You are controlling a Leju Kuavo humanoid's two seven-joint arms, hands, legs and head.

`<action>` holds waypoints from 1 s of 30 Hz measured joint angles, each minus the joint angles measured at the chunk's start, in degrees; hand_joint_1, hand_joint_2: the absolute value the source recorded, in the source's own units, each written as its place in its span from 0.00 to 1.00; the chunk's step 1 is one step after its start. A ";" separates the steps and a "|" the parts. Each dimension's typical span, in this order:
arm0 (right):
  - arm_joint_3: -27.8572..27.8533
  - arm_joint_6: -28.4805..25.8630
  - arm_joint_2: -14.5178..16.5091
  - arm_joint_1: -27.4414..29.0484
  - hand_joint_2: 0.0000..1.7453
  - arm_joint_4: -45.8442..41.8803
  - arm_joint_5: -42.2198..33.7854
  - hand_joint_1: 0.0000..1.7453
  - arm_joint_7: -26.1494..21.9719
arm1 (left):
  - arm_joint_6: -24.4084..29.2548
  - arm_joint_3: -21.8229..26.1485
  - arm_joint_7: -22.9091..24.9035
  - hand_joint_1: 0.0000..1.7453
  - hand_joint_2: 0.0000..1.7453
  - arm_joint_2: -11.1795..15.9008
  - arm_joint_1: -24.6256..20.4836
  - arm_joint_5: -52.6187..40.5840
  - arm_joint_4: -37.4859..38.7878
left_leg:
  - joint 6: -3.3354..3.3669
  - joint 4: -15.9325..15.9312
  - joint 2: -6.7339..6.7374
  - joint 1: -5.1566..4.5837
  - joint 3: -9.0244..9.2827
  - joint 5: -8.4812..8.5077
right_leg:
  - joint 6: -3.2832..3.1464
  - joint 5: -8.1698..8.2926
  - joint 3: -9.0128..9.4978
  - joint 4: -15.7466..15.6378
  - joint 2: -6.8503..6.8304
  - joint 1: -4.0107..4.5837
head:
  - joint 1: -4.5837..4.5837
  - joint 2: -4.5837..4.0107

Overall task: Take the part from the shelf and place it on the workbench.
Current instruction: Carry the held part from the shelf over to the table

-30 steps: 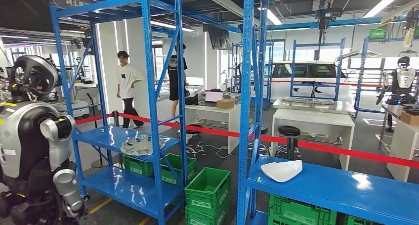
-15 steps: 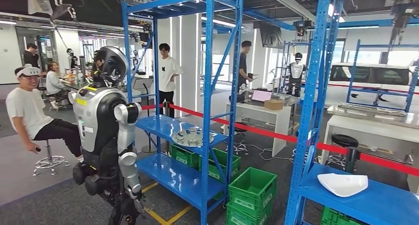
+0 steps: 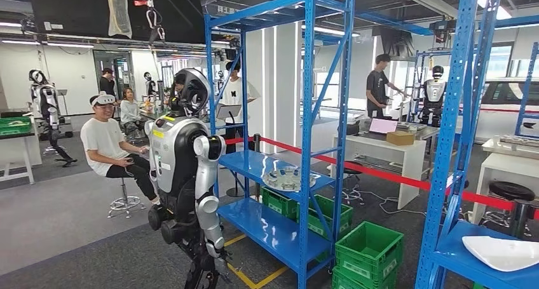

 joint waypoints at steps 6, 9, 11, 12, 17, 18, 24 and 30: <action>-1.56 -0.52 0.01 -3.67 1.00 -0.71 2.32 1.00 3.27 | 0.00 -0.03 1.98 0.00 1.00 0.64 0.09 -2.21 -1.31 | -1.78 -2.30 3.41 1.57 2.95 1.89 | 1.14 -0.46 -0.02 0.64 -4.52 -0.32 | -0.01 -0.01; -2.18 -0.51 -0.05 -5.07 1.00 -1.41 2.55 1.00 3.81 | 0.00 -0.03 2.18 0.00 1.00 0.87 0.07 -2.47 -1.92 | -0.60 -7.94 6.93 1.08 5.87 3.10 | 2.44 -1.07 0.04 1.41 -6.23 -0.11 | 0.03 0.00; -2.45 -0.53 -0.10 -5.51 1.00 -1.74 2.71 1.00 3.95 | 0.00 -0.04 2.41 0.00 1.00 0.96 0.11 -2.60 -2.06 | 0.42 -7.96 5.40 0.99 5.48 3.45 | 3.06 -1.20 0.15 1.33 -7.16 -0.27 | 0.03 0.01; -2.56 -0.56 -0.16 -5.71 1.00 -1.88 2.84 1.00 4.11 | 0.00 -0.06 2.65 0.00 1.00 0.98 0.13 -2.70 -2.12 | 0.82 -8.06 4.56 1.01 5.36 3.65 | 3.35 -1.69 0.08 1.60 -6.71 -0.44 | 0.03 0.00; -3.41 -0.84 -1.16 -7.57 1.00 -2.73 2.87 1.00 6.04 | 0.00 -0.40 4.53 0.00 1.00 1.07 -0.01 -3.61 -3.05 | 2.20 -8.22 -0.02 0.53 4.83 4.49 | 3.40 -9.61 -6.14 16.25 -0.79 -0.47 | 0.11 -0.01; -3.56 -0.82 -1.33 -8.09 1.00 -2.78 2.52 1.00 6.38 | 0.00 -0.47 5.02 0.00 1.00 1.09 0.04 -3.77 -3.18 | 2.36 -8.21 -1.00 0.28 4.78 4.60 | 3.13 -9.51 -6.94 17.80 -0.50 -0.36 | 0.11 -0.01; -4.43 0.98 -2.39 -14.65 1.00 -4.04 -1.56 1.00 7.47 | 0.03 -0.97 6.11 0.00 1.00 1.07 0.23 -3.60 -4.00 | 2.18 -8.20 -6.09 -0.24 4.14 5.58 | 0.42 -1.14 -0.92 2.83 4.08 0.51 | 0.13 0.02; -4.84 3.21 -2.81 -21.87 1.00 -4.90 -5.66 1.00 9.30 | 0.00 -1.05 4.39 0.00 1.00 0.65 -0.14 -2.00 -4.48 | 0.44 -2.27 -0.87 -0.09 0.36 2.10 | -0.06 0.25 0.06 -0.23 0.18 0.16 | 0.03 0.04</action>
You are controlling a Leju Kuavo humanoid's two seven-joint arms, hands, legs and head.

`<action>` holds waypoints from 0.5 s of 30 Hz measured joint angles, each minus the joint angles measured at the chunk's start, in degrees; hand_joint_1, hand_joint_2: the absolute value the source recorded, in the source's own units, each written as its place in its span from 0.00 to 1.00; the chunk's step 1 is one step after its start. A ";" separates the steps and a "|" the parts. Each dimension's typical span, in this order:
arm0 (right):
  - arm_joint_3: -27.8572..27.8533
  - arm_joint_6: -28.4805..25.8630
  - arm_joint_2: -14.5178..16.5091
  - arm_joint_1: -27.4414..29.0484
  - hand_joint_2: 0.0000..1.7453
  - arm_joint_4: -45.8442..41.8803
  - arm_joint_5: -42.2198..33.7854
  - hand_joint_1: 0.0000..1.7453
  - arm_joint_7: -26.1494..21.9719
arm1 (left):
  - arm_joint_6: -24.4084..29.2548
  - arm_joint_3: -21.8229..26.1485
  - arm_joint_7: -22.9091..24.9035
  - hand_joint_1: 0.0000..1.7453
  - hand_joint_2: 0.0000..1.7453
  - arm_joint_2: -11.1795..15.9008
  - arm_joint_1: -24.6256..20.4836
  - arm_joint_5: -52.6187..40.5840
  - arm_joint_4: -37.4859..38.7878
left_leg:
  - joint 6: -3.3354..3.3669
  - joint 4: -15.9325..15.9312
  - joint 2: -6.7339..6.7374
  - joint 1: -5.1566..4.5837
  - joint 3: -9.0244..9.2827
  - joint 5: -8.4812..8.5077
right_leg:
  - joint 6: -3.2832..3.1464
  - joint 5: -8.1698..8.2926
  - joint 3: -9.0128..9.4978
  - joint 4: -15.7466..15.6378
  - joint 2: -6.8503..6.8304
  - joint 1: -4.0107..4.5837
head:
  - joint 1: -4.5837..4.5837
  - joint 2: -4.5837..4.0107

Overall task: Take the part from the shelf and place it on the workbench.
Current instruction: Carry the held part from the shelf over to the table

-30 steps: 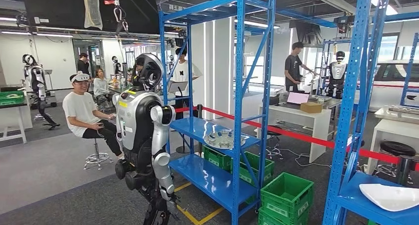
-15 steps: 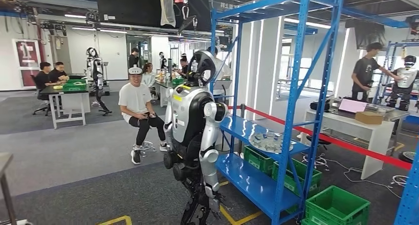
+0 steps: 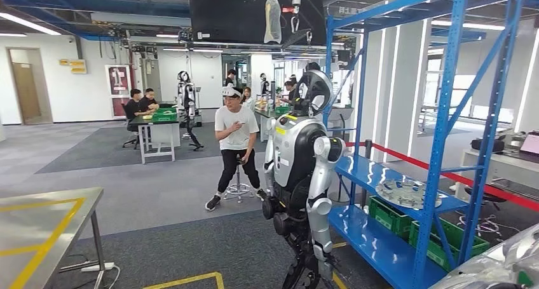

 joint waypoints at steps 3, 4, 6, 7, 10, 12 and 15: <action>-0.14 0.05 -0.08 -1.16 1.00 -0.09 -0.68 1.00 -0.21 | 0.00 -0.01 -0.30 0.00 1.00 -0.27 -0.61 0.53 -0.27 | -1.25 8.63 1.05 1.37 -3.77 -3.52 | 0.09 -0.05 -0.01 0.04 -2.60 -0.08 | -0.02 0.00; -0.13 0.05 -0.07 -1.34 1.00 -0.07 -0.75 1.00 -0.34 | 0.00 -0.01 -0.32 0.00 1.00 -0.33 -0.64 0.69 -0.36 | -1.66 8.27 1.22 1.74 -3.38 -2.80 | 0.28 -0.18 0.01 0.15 -3.37 -0.17 | -0.01 0.00; -0.10 0.07 -0.02 -1.76 1.00 0.01 -0.74 1.00 -0.78 | 0.00 -0.01 -0.49 0.00 1.00 -0.32 -0.71 1.02 -0.44 | -2.46 1.86 3.35 2.22 0.32 0.40 | 1.03 -0.69 0.08 0.75 -4.80 -0.45 | -0.02 0.00; -0.08 0.10 0.00 -2.07 1.00 0.06 -0.72 1.00 -1.14 | 0.01 0.00 -0.63 0.00 1.00 -0.31 -0.81 1.33 -0.48 | -2.53 -1.53 5.07 2.17 2.23 1.54 | 1.57 -1.08 0.02 1.20 -5.38 -0.46 | 0.00 -0.01; 0.01 0.43 0.13 -2.95 1.00 0.22 -0.74 1.00 -2.31 | 0.01 0.05 -1.00 0.00 1.00 -0.09 -1.08 2.66 -0.56 | -1.03 -4.92 6.95 1.46 3.79 2.04 | 2.76 -1.76 0.03 1.99 -6.69 -0.33 | 0.05 -0.03; 0.12 0.63 0.17 -3.28 1.00 0.41 -0.84 1.00 -2.71 | 0.01 0.13 -1.26 0.00 1.00 0.25 -1.08 3.55 -0.56 | 0.02 -5.01 5.64 1.29 3.48 2.23 | 3.30 -1.91 0.15 1.87 -7.16 -0.61 | 0.04 -0.03; 0.23 0.66 0.16 -3.52 1.00 0.68 -0.99 1.00 -3.08 | 0.01 0.27 -1.64 0.00 1.00 0.64 -1.12 4.59 -0.56 | 1.08 -5.13 3.21 1.24 3.20 2.73 | 3.80 -5.88 -1.99 7.02 -3.04 -1.01 | 0.06 -0.03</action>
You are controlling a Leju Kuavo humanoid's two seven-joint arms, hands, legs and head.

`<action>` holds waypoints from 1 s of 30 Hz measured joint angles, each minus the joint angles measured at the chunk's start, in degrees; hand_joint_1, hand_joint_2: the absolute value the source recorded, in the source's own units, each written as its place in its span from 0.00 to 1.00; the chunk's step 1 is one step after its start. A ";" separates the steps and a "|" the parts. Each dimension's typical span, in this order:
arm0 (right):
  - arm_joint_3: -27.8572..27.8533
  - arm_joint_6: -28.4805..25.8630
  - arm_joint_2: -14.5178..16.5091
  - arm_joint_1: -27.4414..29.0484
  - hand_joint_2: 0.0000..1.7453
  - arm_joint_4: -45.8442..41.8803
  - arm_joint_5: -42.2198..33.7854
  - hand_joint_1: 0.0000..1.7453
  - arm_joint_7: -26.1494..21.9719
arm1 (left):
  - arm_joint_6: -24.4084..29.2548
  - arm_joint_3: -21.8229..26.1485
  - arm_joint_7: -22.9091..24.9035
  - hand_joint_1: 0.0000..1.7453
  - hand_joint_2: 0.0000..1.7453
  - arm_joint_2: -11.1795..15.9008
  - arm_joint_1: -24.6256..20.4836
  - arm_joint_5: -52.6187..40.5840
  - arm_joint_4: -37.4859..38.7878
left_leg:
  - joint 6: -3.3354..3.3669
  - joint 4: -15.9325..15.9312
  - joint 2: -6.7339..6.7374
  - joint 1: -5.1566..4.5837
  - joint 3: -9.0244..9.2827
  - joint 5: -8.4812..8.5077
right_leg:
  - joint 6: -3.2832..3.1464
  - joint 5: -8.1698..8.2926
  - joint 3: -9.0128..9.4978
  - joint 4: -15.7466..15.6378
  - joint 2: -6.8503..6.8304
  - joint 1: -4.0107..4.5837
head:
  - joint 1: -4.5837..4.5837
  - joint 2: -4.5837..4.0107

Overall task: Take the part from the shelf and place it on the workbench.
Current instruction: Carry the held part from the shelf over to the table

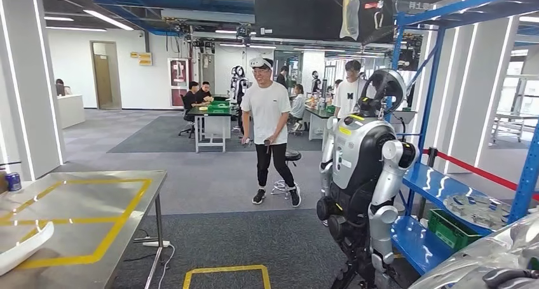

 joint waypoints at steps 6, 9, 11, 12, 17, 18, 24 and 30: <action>-0.15 -0.20 -0.21 0.22 1.00 -0.11 -0.46 1.00 0.19 | 0.01 0.03 -0.38 0.00 1.00 0.29 0.13 0.96 0.04 | 0.84 0.01 -5.45 -1.30 -0.05 0.46 | -2.21 -0.08 -4.05 7.16 3.40 1.07 | 0.03 -0.01; -0.37 -0.50 -0.57 0.22 1.00 -0.57 -0.52 1.00 0.79 | 0.02 0.05 -0.91 0.00 1.00 0.29 0.11 1.24 0.04 | 0.64 0.00 -8.09 -1.27 -0.30 0.91 | -3.58 4.35 -0.07 -2.39 6.84 1.60 | 0.05 0.01; -0.39 -0.63 -0.74 0.21 1.00 -0.83 -0.72 1.00 1.09 | 0.02 0.07 -1.22 0.00 1.00 0.32 0.26 1.30 0.03 | 0.00 -0.11 -9.66 -0.98 -0.84 1.48 | -3.87 4.51 0.45 -3.85 6.74 1.78 | 0.04 0.03; -0.38 -0.67 -0.78 0.22 1.00 -0.92 -0.90 1.00 1.19 | 0.01 0.07 -1.40 0.00 1.00 0.33 0.42 1.31 0.03 | -0.28 -0.15 -10.06 -0.89 -1.07 1.65 | -3.97 4.75 0.71 -4.50 5.92 1.70 | 0.06 0.04; -0.39 -0.79 -0.75 0.66 1.00 -1.23 -1.26 1.00 1.31 | -0.01 0.05 -1.81 0.00 1.00 0.35 0.63 1.28 0.04 | -1.64 10.16 -2.27 -0.78 -6.15 -4.69 | -4.26 6.12 1.58 -6.94 1.68 1.48 | -0.06 0.03; -0.37 -0.79 -0.74 0.82 1.00 -1.25 -1.28 1.00 1.31 | -0.01 0.05 -1.81 0.00 1.00 0.33 0.64 1.27 0.04 | -2.02 12.99 -2.16 -0.34 -7.35 -5.74 | -4.19 6.09 1.54 -6.91 0.83 1.42 | -0.06 0.03; -0.36 -0.80 -0.71 1.01 1.00 -1.28 -1.54 1.00 1.32 | -0.01 0.05 -1.87 0.00 1.00 0.25 0.65 1.27 0.01 | -3.33 1.07 3.49 0.61 0.04 -0.60 | -1.96 4.69 1.37 -5.10 -2.99 0.91 | -0.03 0.03; -0.38 -0.80 -0.86 1.06 1.00 -1.49 -2.00 1.00 1.35 | -0.01 0.06 -1.67 0.00 1.00 0.38 0.54 1.22 0.00 | -0.48 0.20 0.54 -0.15 -0.06 -0.37 | -0.83 1.38 0.22 -1.49 -1.52 0.28 | -0.01 0.00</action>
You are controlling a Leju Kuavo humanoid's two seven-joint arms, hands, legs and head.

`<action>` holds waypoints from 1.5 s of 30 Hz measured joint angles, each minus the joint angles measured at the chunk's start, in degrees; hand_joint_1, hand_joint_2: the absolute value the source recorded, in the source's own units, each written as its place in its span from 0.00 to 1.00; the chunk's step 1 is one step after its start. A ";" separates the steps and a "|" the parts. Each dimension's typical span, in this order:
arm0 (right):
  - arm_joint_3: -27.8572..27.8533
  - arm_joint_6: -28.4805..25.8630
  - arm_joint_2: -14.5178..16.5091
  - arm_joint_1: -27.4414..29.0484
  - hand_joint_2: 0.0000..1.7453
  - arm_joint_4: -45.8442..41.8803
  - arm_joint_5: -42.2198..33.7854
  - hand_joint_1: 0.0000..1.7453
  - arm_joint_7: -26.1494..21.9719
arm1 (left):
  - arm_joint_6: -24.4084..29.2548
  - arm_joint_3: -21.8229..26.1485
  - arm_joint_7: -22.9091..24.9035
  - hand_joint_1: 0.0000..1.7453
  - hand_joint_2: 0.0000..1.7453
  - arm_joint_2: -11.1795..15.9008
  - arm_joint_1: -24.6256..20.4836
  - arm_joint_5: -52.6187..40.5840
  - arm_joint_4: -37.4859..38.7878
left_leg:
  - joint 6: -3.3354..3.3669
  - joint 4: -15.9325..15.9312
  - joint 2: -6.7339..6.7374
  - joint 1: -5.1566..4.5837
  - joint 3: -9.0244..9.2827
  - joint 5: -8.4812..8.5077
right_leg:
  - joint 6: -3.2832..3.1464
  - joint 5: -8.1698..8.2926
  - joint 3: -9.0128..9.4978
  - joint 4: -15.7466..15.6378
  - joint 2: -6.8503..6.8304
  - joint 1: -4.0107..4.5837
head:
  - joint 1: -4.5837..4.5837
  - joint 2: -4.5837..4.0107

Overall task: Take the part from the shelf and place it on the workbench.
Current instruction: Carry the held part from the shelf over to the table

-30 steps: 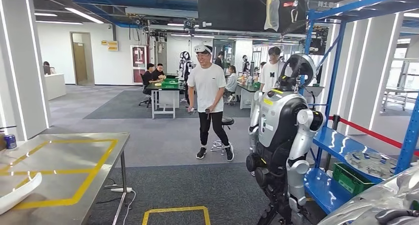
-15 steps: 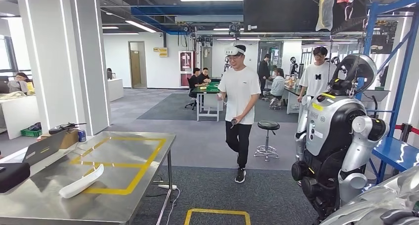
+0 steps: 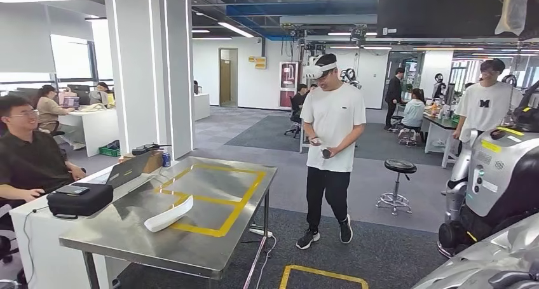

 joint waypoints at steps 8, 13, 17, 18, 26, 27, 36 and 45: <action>-0.10 0.43 -1.04 -0.02 1.00 -0.21 -1.95 1.00 -0.30 | 0.01 0.04 0.69 0.00 1.00 0.26 -0.24 -0.25 -0.01 | 1.05 0.00 -7.63 -1.07 -0.07 0.71 | -2.47 1.28 -2.60 4.13 6.61 0.83 | 0.04 -0.01; -0.14 0.83 -1.28 -0.10 1.00 -0.30 -2.91 1.00 -0.71 | 0.02 0.03 0.96 0.00 1.00 0.50 -0.34 -0.79 -0.02 | -0.45 -0.16 -11.03 -0.51 -1.24 1.78 | -2.87 3.40 0.20 -2.77 7.28 1.09 | 0.04 0.01; -0.09 1.04 -1.18 0.06 1.00 0.09 -3.58 1.00 -1.26 | 0.00 -0.07 1.47 0.00 1.00 0.65 -0.42 -1.15 -0.03 | -1.45 7.47 -3.40 -0.80 -4.98 -3.51 | -3.22 4.59 0.89 -4.80 4.04 0.98 | -0.08 -0.01; -0.08 1.07 -1.16 0.11 1.00 0.19 -3.73 1.00 -1.44 | 0.00 -0.08 1.60 0.00 1.00 0.63 -0.49 -1.19 -0.04 | -1.74 10.90 -2.92 -0.47 -6.40 -5.09 | -3.24 4.60 0.84 -4.77 3.20 1.01 | -0.06 -0.01; -0.08 1.16 -1.01 0.90 1.00 0.92 -4.97 1.00 -2.54 | 0.00 -0.18 2.07 0.00 1.00 0.64 -0.49 -1.41 -0.03 | -1.72 0.06 3.08 -0.48 0.85 -1.00 | -1.23 3.03 0.75 -2.95 -1.94 1.01 | -0.06 -0.01; -0.08 1.19 -0.99 1.06 1.00 0.95 -5.07 1.00 -2.75 | 0.00 -0.18 2.08 0.00 1.00 0.67 -0.44 -1.49 -0.03 | -1.13 0.01 2.39 -0.57 0.78 -0.85 | -1.04 2.88 0.81 -2.82 -2.52 1.10 | -0.04 -0.01; -0.10 1.37 -1.18 3.34 1.00 0.87 -5.13 1.00 -3.28 | 0.00 -0.16 1.94 0.00 1.00 0.82 -0.48 -2.11 -0.02 | 0.86 -0.08 -5.25 -0.89 0.64 -0.24 | -0.76 -3.88 -6.92 13.37 4.11 0.63 | 0.02 -0.01; -0.13 1.39 -1.22 3.33 1.00 0.88 -5.34 1.00 -3.32 | 0.01 -0.19 2.10 0.00 1.00 0.66 -0.19 -2.32 -0.03 | -0.84 0.50 -8.49 -0.98 -0.77 -0.07 | -2.52 4.31 -0.52 -3.16 6.35 0.89 | 0.01 0.05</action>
